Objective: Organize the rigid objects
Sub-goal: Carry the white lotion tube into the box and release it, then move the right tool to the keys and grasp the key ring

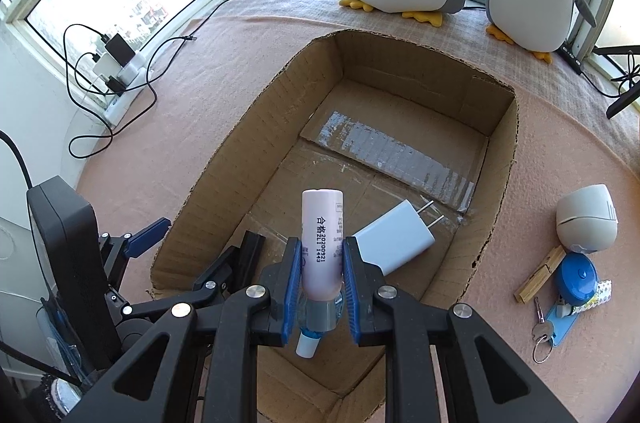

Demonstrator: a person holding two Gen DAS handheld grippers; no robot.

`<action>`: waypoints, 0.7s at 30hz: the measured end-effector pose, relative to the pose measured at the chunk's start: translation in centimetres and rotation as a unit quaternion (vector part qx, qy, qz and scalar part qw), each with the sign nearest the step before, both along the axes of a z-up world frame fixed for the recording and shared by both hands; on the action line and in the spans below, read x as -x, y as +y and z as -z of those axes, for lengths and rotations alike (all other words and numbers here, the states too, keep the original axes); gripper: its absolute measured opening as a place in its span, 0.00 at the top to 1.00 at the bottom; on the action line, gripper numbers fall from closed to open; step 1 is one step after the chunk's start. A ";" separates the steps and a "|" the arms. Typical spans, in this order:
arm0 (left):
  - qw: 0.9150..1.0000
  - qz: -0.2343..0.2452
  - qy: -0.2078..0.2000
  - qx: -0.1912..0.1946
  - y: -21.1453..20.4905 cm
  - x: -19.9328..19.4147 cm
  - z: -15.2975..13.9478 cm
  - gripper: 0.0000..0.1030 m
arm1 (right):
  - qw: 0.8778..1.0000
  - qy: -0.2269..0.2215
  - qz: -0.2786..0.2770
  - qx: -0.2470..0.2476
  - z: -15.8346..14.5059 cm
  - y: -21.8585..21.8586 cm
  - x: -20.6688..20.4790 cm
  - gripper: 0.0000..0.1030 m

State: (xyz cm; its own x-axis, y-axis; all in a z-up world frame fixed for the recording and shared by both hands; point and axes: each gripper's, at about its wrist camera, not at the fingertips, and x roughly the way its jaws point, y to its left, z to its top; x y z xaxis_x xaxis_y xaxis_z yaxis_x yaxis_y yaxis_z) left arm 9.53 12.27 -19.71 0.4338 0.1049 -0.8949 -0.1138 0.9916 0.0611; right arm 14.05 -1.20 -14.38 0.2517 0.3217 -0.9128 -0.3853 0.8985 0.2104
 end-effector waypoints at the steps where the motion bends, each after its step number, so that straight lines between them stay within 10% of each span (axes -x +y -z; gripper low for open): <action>1: 1.000 0.000 0.000 0.000 0.0 0.0 0.0 0.19 | 1.000 0.000 0.000 0.000 0.0 0.0 0.0 0.82; 21: 1.000 0.001 0.000 0.000 0.1 0.0 0.0 0.20 | 0.999 -0.033 0.005 -0.039 -3.2 -4.5 3.0 0.69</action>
State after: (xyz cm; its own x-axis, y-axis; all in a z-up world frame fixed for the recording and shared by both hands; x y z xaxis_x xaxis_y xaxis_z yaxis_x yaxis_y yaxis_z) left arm 9.53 12.33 -19.71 0.4338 0.1042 -0.8950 -0.1117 0.9918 0.0613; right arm 11.04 -5.71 -11.18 0.3147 0.3881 -0.8662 -0.3914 0.8844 0.2541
